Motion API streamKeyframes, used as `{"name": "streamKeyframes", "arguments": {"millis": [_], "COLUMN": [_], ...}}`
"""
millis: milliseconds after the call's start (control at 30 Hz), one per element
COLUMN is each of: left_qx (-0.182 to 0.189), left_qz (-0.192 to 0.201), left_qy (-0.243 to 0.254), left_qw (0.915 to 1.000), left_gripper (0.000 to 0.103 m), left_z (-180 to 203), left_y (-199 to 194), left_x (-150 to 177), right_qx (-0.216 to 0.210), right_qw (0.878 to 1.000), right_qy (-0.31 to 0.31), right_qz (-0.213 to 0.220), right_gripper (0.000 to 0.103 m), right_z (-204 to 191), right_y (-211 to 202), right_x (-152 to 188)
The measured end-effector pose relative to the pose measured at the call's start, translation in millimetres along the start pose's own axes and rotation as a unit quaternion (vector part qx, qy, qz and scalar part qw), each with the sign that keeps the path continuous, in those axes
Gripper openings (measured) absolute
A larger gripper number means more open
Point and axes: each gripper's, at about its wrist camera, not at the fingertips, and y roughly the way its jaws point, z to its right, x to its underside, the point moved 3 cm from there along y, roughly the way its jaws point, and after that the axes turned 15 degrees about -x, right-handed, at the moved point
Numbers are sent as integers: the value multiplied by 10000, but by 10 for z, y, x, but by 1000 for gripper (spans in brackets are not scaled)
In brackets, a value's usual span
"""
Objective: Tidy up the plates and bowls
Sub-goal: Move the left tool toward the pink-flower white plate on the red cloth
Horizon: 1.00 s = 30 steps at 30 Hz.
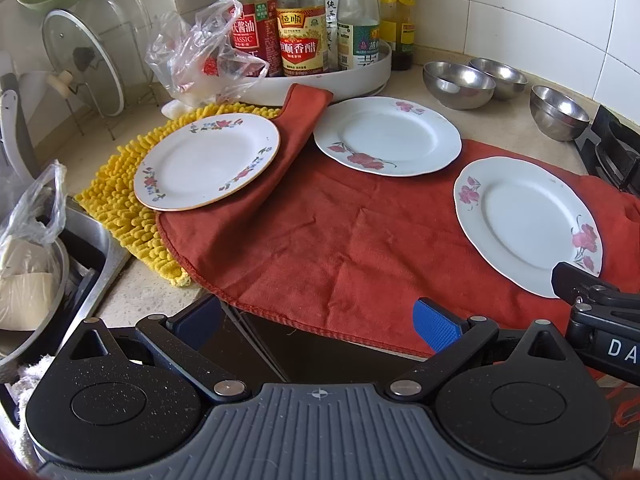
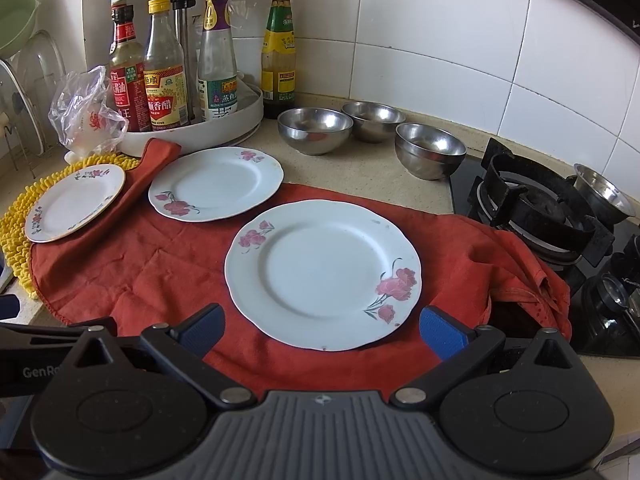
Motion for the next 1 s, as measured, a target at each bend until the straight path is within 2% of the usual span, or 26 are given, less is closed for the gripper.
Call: {"name": "streamKeyframes", "arguments": {"millis": [633,1000], "left_qx": [57,273], "left_qz": [-4,-43], "left_qy": [84,337], "left_qw": [9999,9991], "left_gripper": [103,103], "left_z": [53,323], "left_y": [6,87], "left_x": [-9,-98], "right_qx": [89,299], "right_qw": [9999,9989], "right_qy": [102,334], "right_qz": [-14,-111], "right_gripper": [102,102], "right_z": [33,300], "right_y": [-3,68], "right_x": [21,8]}}
